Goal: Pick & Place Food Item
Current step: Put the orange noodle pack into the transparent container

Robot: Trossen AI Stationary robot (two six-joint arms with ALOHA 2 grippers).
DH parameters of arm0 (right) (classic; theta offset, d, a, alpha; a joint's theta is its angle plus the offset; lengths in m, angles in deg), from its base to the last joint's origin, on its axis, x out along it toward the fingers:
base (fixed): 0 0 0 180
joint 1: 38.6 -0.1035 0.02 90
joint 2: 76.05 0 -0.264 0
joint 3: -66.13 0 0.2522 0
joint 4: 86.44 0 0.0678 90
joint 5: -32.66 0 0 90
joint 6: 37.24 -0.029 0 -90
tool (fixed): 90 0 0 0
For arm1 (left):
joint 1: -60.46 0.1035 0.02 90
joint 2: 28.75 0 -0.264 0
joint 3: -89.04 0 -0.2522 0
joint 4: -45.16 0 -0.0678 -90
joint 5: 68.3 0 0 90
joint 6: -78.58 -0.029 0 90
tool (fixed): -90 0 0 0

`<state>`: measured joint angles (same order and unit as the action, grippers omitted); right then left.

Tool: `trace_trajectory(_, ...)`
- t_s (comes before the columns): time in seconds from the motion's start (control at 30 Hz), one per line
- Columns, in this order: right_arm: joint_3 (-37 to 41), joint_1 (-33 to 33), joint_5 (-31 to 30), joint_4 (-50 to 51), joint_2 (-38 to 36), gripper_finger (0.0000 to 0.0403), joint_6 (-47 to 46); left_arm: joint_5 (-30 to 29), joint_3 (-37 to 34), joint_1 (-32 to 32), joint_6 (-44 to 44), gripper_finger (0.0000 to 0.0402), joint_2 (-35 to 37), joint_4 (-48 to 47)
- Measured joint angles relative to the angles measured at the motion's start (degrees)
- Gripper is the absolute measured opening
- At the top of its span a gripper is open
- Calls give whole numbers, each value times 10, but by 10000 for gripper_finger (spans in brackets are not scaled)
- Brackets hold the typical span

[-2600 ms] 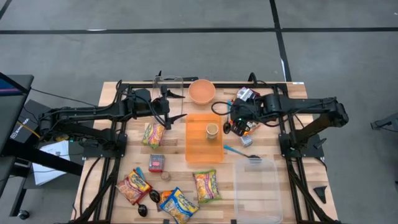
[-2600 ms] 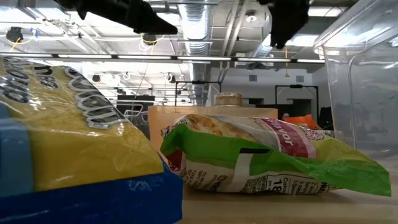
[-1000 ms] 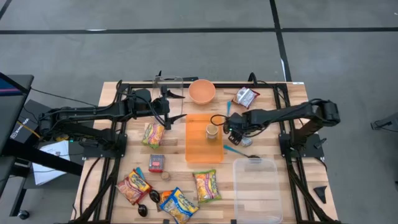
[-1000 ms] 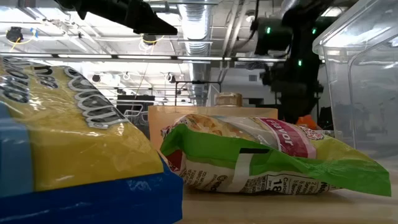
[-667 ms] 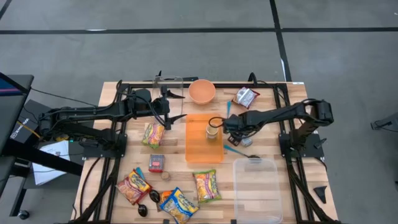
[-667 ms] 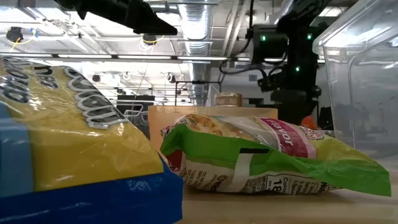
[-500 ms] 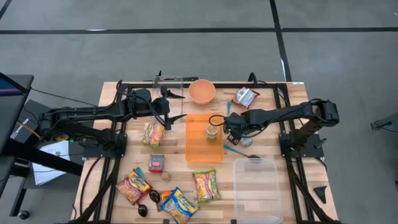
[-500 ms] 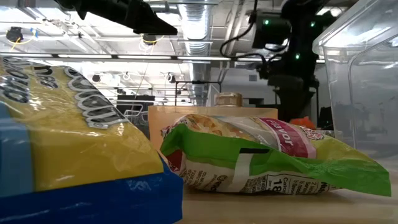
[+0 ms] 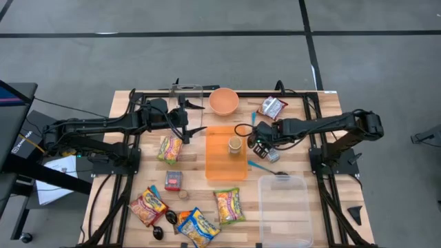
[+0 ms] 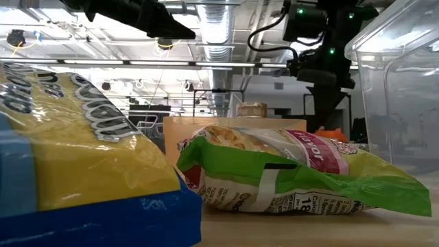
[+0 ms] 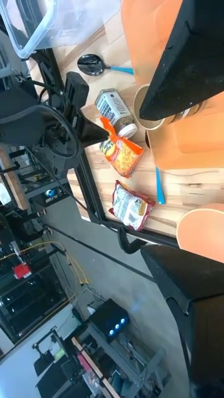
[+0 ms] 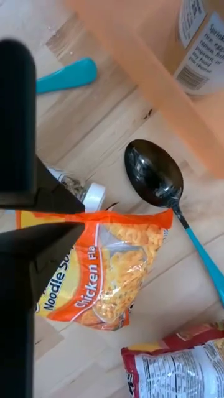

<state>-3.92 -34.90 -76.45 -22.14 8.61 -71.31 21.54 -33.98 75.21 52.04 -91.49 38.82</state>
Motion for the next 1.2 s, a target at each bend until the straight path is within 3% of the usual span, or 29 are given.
trace_trajectory(0.33, 1, -3, -5, 12, 39, 236, -5, 0, 0, 0, 0, 337, 0, -1)
trace_trajectory(0.5, 0, -3, -30, 10, 82, 273, -5, 0, 0, 0, 0, 337, 0, -1)
trace_trajectory(0.6, 0, -3, -49, 16, 92, 259, -6, 0, 0, 0, 0, 337, 0, -2)
trace_trajectory(0.7, 0, -3, -50, 12, 91, 218, -5, 0, 0, 0, 0, 337, 0, -2)
trace_trajectory(0.97, 0, -7, -50, 16, 78, 26, -4, 0, 0, 0, 0, 337, 0, -2)
trace_trajectory(1.2, -1, -7, -50, 22, 75, 3, -5, 0, 0, 0, 0, 337, 0, -2)
